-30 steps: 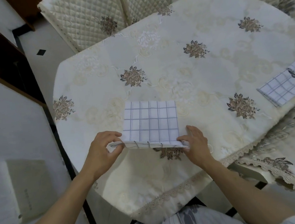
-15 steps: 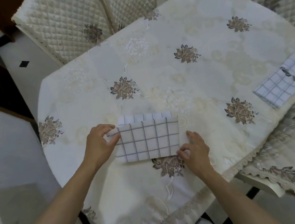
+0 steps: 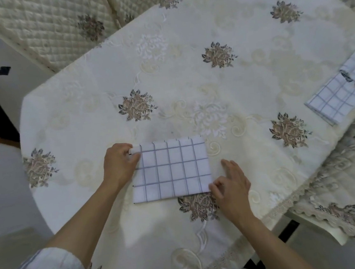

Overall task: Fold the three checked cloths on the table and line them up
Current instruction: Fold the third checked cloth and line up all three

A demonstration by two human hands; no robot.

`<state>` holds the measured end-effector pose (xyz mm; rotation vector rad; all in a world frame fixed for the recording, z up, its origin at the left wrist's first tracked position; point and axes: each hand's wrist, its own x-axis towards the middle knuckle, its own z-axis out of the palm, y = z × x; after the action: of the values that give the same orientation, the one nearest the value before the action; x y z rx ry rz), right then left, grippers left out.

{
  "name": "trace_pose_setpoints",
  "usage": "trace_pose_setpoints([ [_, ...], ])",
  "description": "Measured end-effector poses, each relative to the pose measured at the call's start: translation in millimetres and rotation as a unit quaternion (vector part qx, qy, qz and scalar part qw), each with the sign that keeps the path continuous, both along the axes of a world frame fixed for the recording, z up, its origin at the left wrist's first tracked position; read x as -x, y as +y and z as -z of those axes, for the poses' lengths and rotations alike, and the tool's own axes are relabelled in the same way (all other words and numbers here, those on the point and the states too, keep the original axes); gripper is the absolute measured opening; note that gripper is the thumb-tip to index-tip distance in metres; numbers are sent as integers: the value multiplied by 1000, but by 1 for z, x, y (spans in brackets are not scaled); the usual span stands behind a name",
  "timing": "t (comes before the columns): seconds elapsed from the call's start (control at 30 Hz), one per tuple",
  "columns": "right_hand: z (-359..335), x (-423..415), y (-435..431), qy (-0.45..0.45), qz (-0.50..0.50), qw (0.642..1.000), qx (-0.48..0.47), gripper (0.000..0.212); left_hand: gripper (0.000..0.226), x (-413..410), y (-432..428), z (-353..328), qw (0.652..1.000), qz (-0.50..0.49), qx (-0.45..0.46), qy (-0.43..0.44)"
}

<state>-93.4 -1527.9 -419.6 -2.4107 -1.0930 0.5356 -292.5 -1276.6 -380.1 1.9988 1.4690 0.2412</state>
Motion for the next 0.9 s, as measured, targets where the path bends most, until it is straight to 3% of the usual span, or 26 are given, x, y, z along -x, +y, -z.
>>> trace_pose_setpoints([
  [0.37, -3, 5, 8, -23, 35, 999, -9, 24, 13, 0, 3, 20, 999, -7, -33, 16],
  [0.9, -11, 9, 20, -54, 59, 997, 15, 30, 21, -7, 8, 24, 997, -28, -47, 53],
])
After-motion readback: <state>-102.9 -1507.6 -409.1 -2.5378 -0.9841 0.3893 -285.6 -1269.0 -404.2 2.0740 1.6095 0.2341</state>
